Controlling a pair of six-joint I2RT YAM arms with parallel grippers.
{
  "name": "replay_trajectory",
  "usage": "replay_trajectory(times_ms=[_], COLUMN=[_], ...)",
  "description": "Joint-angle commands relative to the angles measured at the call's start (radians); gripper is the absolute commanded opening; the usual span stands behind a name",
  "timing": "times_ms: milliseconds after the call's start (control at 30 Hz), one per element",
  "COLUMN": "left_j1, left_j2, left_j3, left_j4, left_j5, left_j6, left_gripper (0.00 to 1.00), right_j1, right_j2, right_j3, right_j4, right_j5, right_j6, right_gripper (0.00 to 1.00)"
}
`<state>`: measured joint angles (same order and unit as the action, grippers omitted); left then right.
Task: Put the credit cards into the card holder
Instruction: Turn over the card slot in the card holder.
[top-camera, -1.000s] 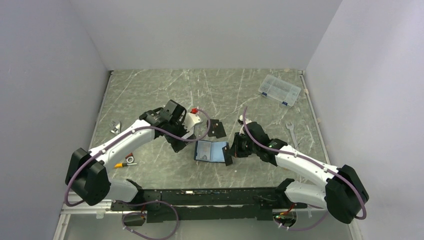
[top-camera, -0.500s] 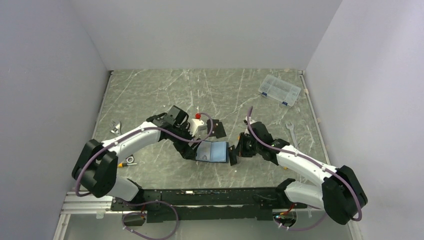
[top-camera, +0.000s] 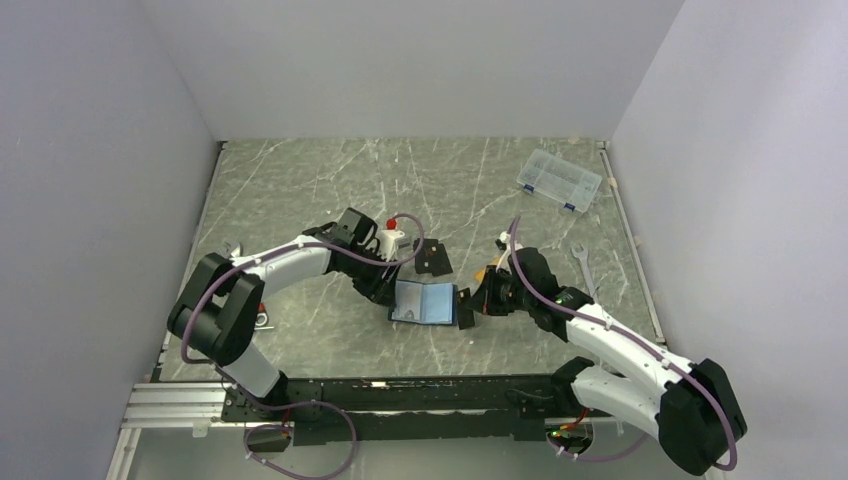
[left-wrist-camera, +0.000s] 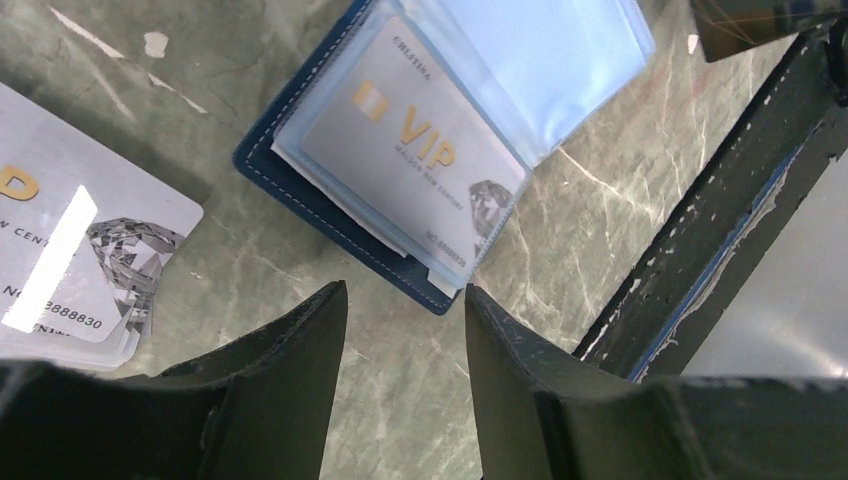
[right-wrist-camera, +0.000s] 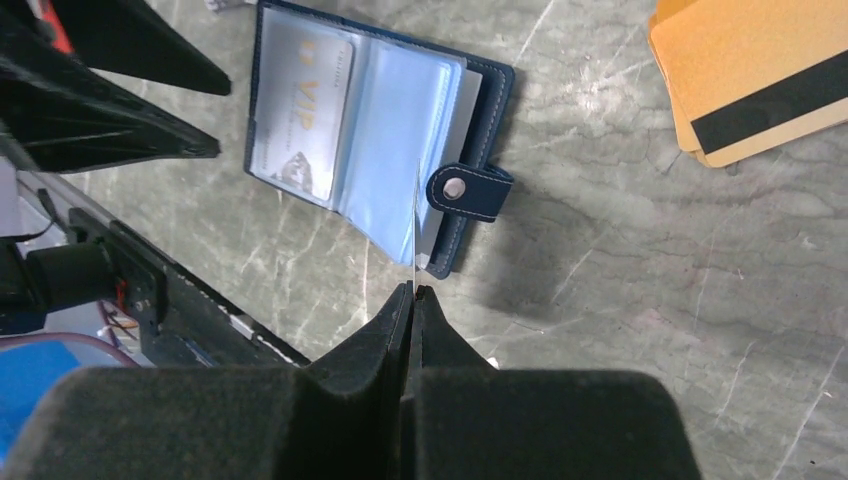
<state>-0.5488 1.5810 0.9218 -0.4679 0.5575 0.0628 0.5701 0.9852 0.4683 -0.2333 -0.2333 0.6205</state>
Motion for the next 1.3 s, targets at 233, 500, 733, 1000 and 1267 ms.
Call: replay_trajectory(times_ms=[233,500,733,1000,1267], left_j1=[0.014,0.012,0.012,0.007,0.004], left_j2=[0.057,0.039,0.045,0.031,0.037], left_j3=[0.026,-0.003,0.003,-0.008,0.002], left_j4=[0.057,0.088,0.088,0.103,0.09], left_j5=[0.068,-0.008,-0.013,-0.023,-0.042], left_j6=[-0.056,-0.051,-0.05,-0.045,-0.036], left_gripper=[0.52,0.51,0.5,0.5,0.49], right_j1=[-0.034,-0.062,-0.073,-0.078,-0.088], right_j2=[0.032,0.05,0.061,0.078,0.085], right_j3=[-0.023,-0.053,-0.077,-0.081,-0.093], right_j4=[0.125,0.149,0.182,0.198,0.19], right_j5=[-0.1,-0.131,-0.148,-0.162,-0.165], right_j6=[0.015,0.014,0.024,0.024,0.02], right_gripper=[0.0,0.0,0.0,0.0,0.0])
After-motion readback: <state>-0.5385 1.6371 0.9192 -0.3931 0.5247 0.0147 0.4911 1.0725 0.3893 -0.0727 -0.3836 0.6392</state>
